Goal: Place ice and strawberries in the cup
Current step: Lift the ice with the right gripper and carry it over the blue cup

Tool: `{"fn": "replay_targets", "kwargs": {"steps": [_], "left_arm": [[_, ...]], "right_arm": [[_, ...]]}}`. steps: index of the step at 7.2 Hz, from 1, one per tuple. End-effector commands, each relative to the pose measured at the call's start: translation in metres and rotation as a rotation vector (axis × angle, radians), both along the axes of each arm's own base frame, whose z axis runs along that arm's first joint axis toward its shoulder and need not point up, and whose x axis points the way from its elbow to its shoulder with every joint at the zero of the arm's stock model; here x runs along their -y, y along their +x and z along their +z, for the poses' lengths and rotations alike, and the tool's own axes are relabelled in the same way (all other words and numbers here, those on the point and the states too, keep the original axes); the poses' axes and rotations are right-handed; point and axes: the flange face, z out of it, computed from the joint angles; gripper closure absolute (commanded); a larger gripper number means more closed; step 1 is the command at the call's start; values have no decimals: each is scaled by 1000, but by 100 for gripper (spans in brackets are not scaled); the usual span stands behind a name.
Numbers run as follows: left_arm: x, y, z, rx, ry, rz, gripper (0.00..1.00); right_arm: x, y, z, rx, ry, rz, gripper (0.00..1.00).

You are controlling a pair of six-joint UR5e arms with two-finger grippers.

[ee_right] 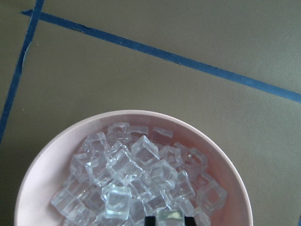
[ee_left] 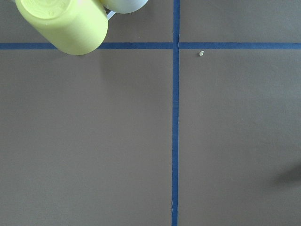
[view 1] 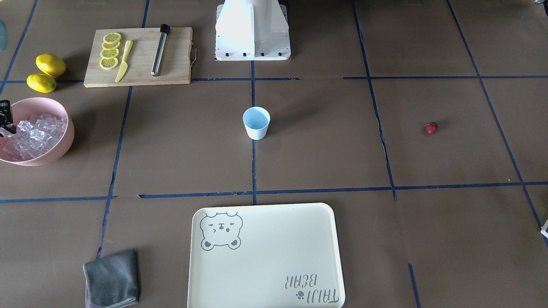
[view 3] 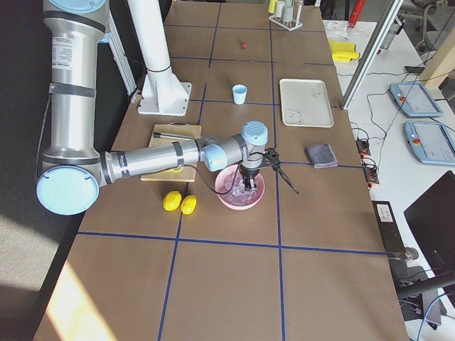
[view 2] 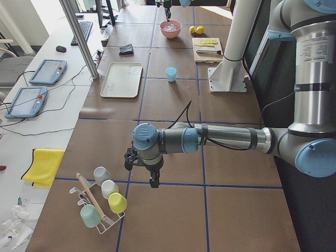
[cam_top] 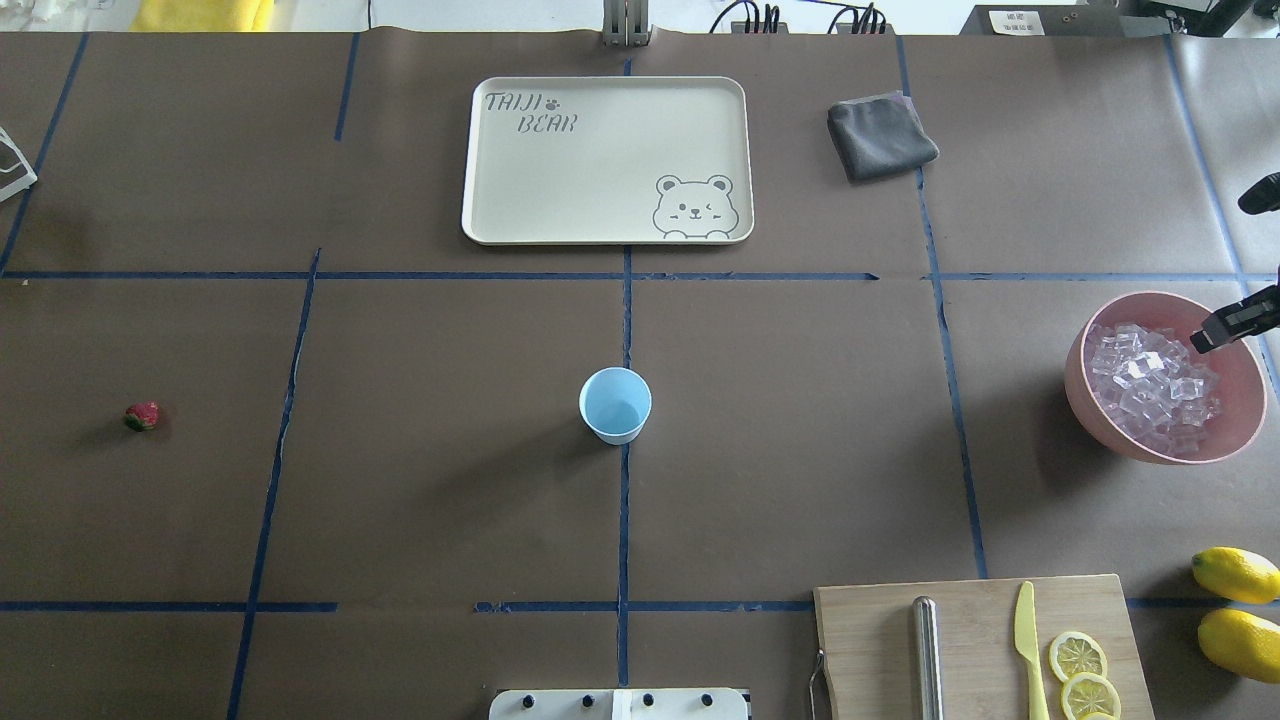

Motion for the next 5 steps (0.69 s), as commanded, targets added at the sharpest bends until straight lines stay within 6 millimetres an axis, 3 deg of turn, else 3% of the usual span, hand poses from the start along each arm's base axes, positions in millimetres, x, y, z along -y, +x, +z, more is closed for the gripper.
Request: {"fn": "replay_targets", "kwargs": {"steps": [1,3,4,5], "left_arm": [[-1,0,0,-1,-1,-1,0],[-1,0,1,0,-11,-9,0],[-1,0,1,0,-14,-10,0],[-1,0,2,0,-15,-10,0]], "right_arm": [[-7,16,-64,18,34,32,100],[21,-2,-130,108,65,26,100],[30,-30,-170,174,30,32,100],[30,-84,-219,217,-15,33,100]]}}
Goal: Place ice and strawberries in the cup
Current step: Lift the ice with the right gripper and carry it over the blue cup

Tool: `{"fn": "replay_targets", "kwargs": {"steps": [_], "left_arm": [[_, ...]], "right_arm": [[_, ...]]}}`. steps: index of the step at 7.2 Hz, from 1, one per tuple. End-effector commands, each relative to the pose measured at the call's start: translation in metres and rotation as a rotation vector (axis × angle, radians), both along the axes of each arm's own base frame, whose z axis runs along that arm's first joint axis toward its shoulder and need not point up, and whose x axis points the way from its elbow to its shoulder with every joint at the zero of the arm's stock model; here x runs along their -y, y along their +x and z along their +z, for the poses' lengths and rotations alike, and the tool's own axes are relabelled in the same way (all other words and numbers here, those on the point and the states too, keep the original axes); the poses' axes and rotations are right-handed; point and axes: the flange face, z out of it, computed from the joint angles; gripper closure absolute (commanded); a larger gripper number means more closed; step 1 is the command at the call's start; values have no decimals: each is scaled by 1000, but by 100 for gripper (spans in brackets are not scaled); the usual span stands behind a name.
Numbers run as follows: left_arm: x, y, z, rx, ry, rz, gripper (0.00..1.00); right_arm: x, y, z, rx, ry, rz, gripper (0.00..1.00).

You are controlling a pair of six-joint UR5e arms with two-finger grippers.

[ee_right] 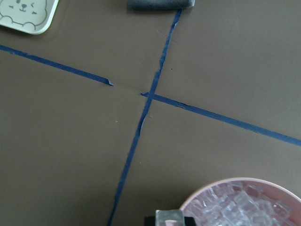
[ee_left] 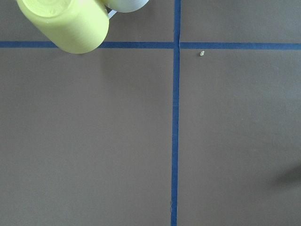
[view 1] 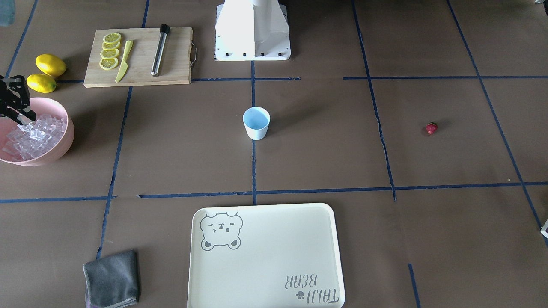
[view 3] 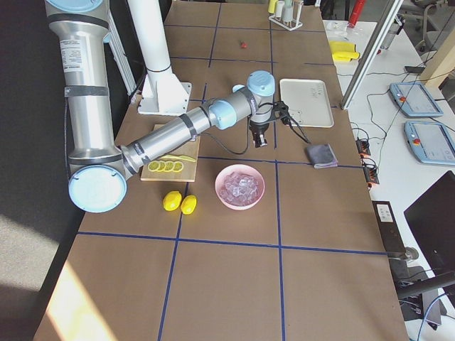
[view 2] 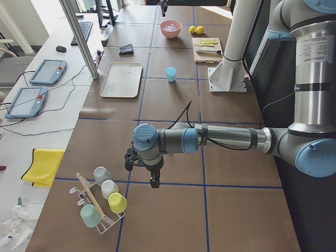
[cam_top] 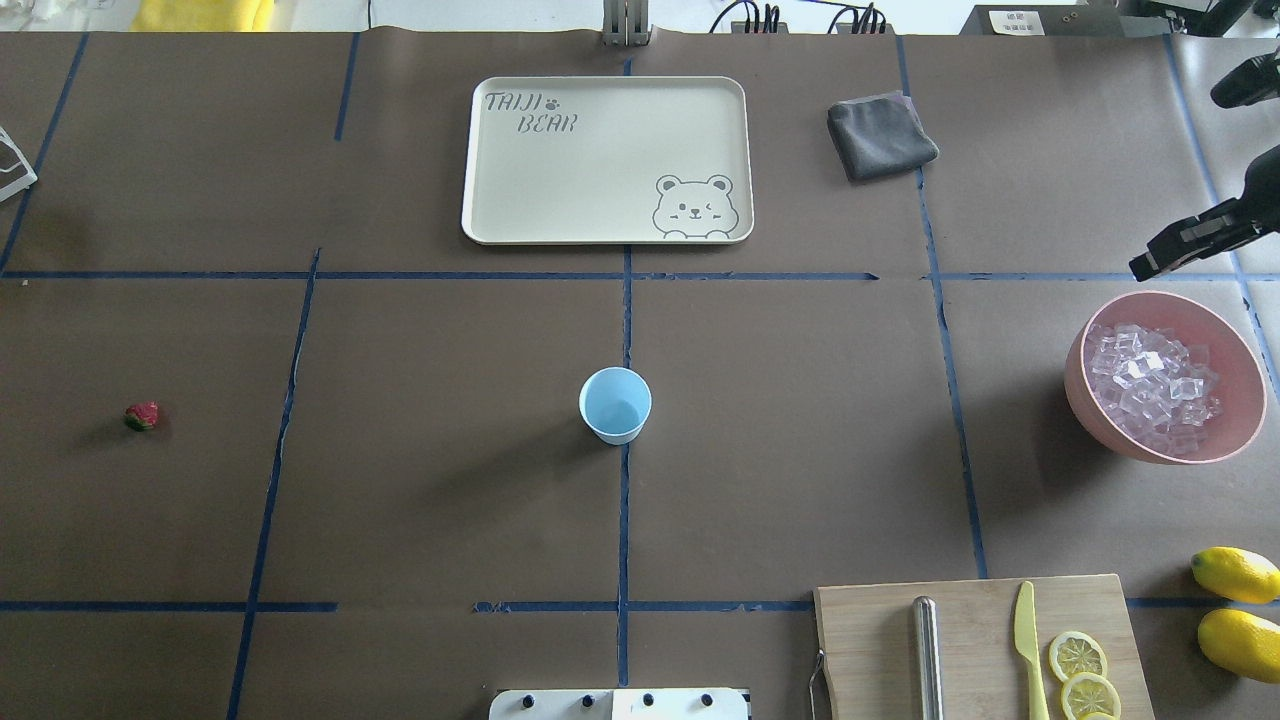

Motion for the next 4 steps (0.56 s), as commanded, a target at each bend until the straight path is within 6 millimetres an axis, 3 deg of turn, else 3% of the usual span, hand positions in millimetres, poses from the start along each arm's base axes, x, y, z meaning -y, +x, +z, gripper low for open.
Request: {"fn": "replay_targets", "kwargs": {"steps": [1,2,3,4], "left_arm": [[-1,0,1,0,-4,-2,0],[-1,0,1,1,-11,-8,0],[0,1,1,1,-10,-6,0],[0,1,0,1,-8,-6,0]], "right_arm": [[-4,-103,-105,97,-98,7,100],[-21,-160,-148,107,-127,31,100],[-36,-217,-177,95,-142,63,100],[-46,-269,-194,74,-152,81,100]]}}
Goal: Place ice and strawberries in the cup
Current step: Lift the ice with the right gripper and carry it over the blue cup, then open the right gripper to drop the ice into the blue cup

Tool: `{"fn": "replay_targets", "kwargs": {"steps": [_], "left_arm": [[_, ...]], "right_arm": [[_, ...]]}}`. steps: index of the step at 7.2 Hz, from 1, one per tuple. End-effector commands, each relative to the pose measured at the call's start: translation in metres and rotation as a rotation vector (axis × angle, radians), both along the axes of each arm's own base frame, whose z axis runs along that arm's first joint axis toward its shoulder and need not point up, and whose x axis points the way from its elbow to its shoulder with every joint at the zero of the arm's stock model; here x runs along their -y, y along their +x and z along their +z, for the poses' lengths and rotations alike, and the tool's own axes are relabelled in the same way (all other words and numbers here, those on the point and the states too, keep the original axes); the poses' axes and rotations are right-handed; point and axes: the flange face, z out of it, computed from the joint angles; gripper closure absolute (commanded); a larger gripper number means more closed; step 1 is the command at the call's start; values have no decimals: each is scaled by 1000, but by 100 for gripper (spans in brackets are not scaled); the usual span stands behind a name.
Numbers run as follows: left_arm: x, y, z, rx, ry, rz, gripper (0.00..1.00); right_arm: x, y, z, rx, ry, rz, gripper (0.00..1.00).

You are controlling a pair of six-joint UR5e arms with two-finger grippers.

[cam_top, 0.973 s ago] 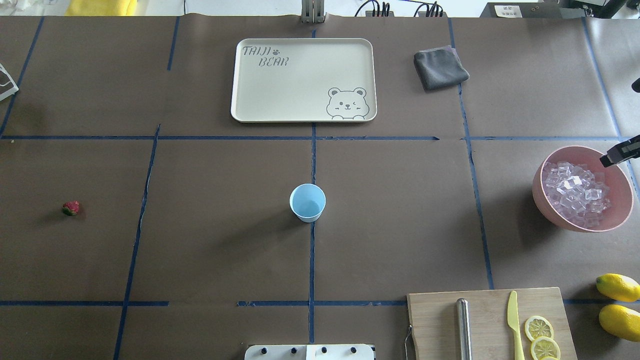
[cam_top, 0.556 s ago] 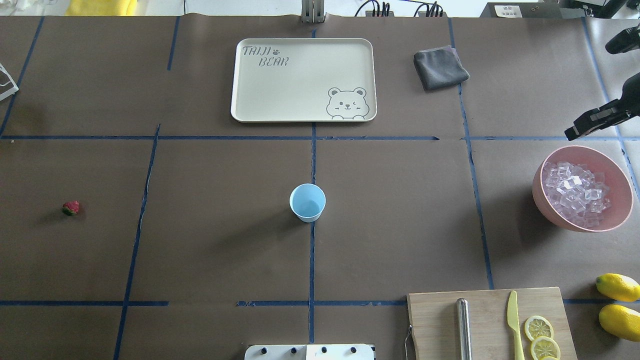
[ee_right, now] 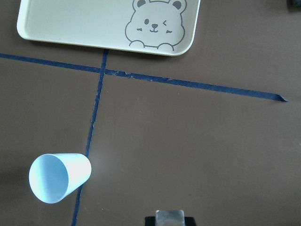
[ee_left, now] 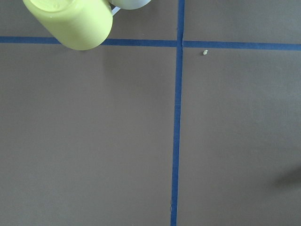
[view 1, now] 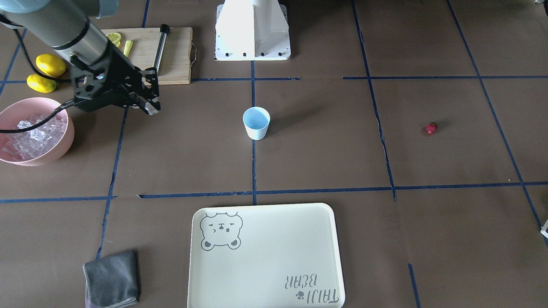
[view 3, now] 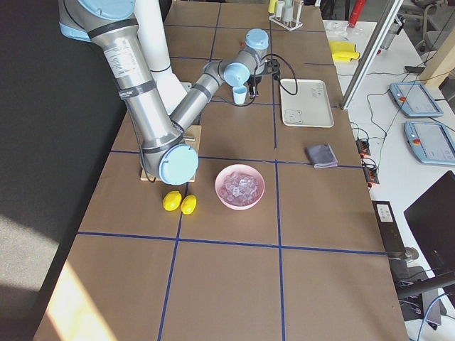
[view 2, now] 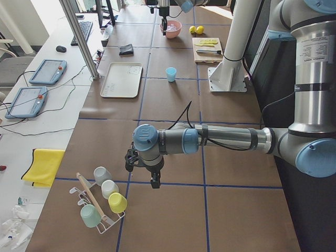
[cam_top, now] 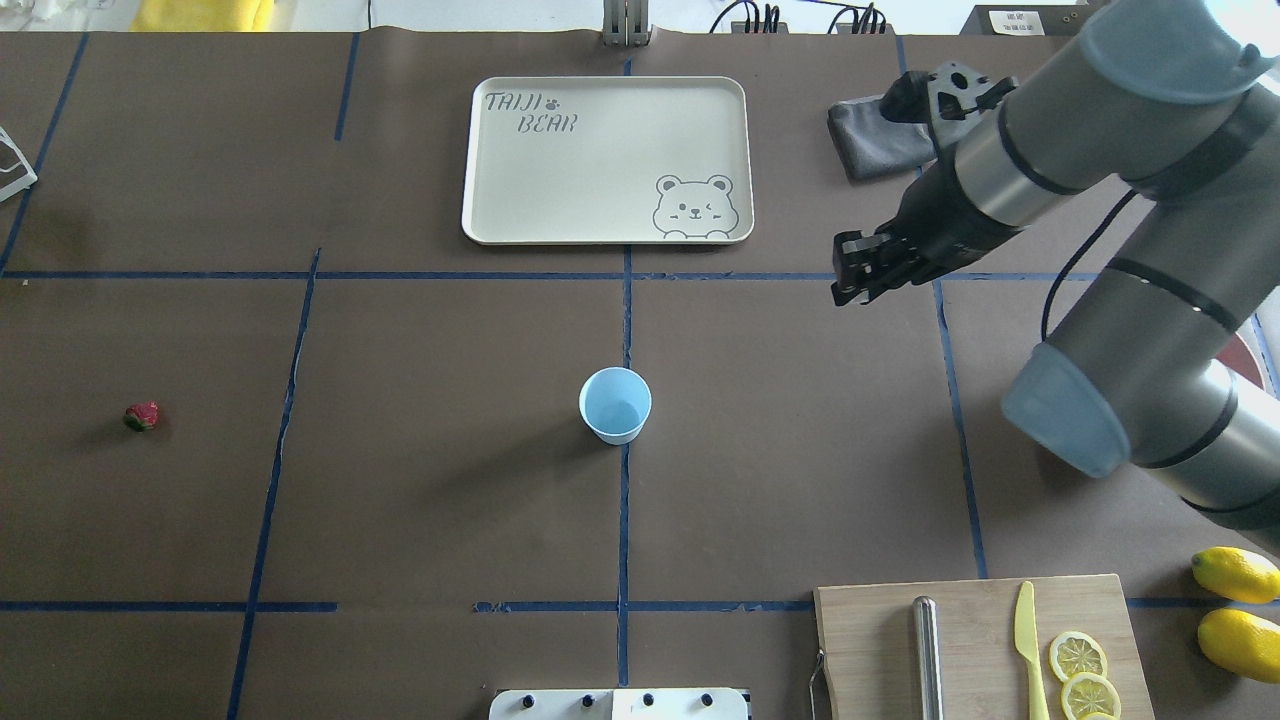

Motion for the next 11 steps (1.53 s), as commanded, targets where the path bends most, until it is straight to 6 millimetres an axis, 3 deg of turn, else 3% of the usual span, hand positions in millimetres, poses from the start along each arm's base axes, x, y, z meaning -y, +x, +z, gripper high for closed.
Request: {"fn": "replay_targets", "kwargs": {"steps": [1,4,8,11], "left_arm": [[0,0,0,0,-1,0,0],[0,0,-1,0,1,-2,0],[0,0,-1,0,1,0,0],[0,0,-1,0,1,0,0]], "right_arm": [[-24,-102,-36,-38,-15,28,100],[-26,-168,-42,-94,-11,13,99],[-37,-197,-54,-101,-6,-13,98],[-43,-207,-60,-100,3,-22,96]]}}
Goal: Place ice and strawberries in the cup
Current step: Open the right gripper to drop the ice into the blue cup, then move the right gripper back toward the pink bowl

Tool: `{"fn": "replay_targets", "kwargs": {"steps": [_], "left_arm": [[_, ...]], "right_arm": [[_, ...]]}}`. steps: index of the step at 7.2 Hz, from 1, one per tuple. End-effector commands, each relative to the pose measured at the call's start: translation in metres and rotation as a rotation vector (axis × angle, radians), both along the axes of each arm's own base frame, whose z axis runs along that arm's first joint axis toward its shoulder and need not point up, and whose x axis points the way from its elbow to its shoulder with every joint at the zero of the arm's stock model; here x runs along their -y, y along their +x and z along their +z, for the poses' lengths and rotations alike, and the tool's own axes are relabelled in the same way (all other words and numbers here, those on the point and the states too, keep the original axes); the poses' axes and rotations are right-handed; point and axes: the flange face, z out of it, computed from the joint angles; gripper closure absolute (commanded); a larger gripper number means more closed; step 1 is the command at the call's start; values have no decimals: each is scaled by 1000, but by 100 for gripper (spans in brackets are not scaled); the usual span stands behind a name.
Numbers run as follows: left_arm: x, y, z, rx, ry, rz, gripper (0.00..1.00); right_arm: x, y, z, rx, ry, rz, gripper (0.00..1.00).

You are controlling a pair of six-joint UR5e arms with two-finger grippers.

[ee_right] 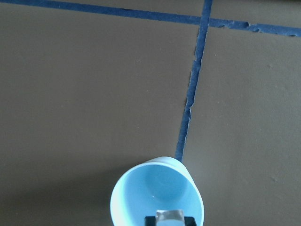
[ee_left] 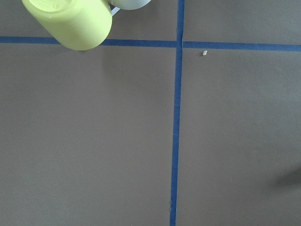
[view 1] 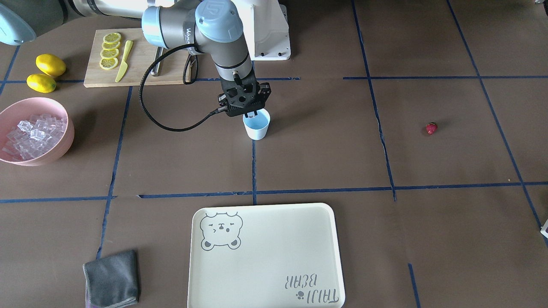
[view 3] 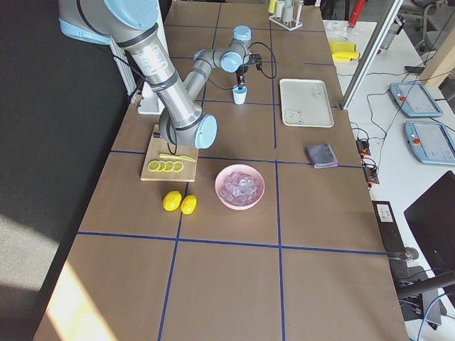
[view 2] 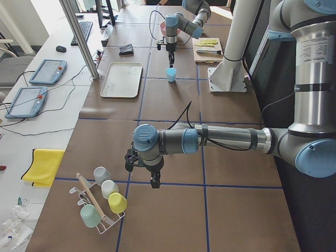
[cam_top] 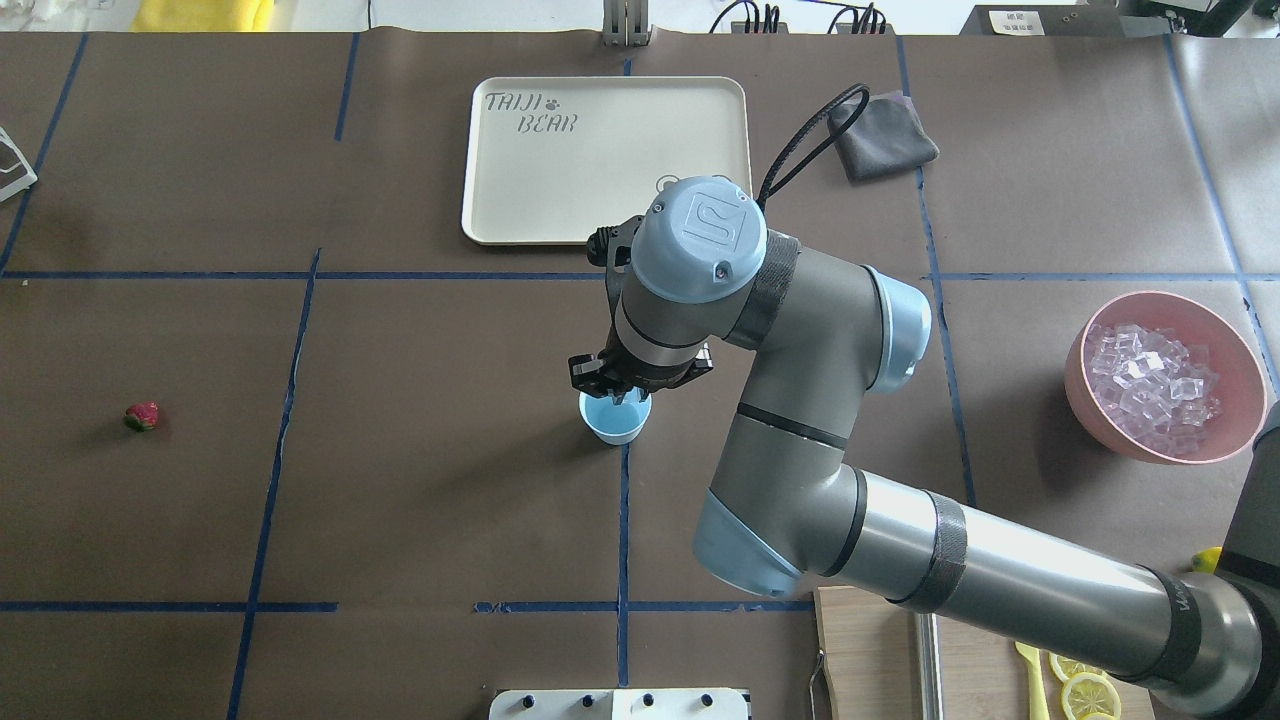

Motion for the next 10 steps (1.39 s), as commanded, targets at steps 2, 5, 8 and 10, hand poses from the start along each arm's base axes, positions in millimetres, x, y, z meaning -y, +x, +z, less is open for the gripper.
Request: {"fn": "replay_targets", "kwargs": {"steps": [2,5,8,10], "left_arm": [[0,0,0,0,1,0,0],[0,0,0,0,1,0,0],[1,0,-3,1,-12,-18,0],[1,0,-6,2,-8,-21,0]], "right_arm": [[3,-11,-16,5,-30,30,2],[3,-9,-22,14,-27,40,0],[19,77,-13,-12,-31,87,1],[39,171,18,-122,26,77,0]]}}
